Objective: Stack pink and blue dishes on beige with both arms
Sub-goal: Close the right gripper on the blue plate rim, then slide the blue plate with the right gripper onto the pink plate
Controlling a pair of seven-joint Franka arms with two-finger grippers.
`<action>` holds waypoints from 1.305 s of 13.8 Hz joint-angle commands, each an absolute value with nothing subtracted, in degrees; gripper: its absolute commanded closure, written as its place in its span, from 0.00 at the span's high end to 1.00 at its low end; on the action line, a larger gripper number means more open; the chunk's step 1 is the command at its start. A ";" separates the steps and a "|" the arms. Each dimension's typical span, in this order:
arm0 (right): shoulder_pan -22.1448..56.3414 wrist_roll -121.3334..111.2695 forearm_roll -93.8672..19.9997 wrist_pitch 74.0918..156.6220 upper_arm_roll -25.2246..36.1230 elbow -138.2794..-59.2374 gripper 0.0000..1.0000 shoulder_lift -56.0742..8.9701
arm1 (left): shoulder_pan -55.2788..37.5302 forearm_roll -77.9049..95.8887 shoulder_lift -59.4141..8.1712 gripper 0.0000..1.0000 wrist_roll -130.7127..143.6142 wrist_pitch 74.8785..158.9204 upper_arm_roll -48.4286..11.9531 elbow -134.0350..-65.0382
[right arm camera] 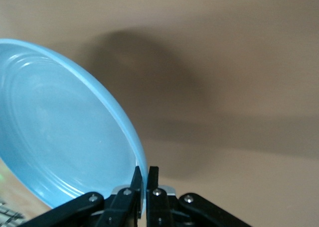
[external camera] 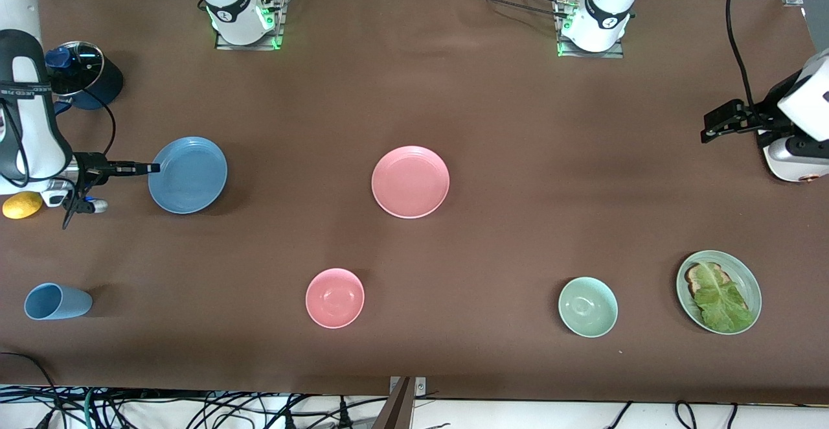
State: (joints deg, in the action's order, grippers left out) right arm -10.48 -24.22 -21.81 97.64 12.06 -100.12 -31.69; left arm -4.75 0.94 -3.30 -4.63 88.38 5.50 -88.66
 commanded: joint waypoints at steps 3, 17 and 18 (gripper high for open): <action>-3.17 -4.26 -22.94 92.11 8.11 -99.23 0.00 -24.09 | -4.75 0.09 -2.11 1.00 -5.45 85.17 4.49 -88.59; 21.88 30.85 -32.17 121.29 -5.36 -102.29 0.00 -27.69 | -4.57 0.44 1.94 1.00 -4.39 86.84 3.60 -96.59; 21.88 29.98 -31.99 120.94 -5.54 -103.61 0.00 -27.60 | -4.48 0.44 1.85 1.00 -4.39 86.92 3.60 -96.59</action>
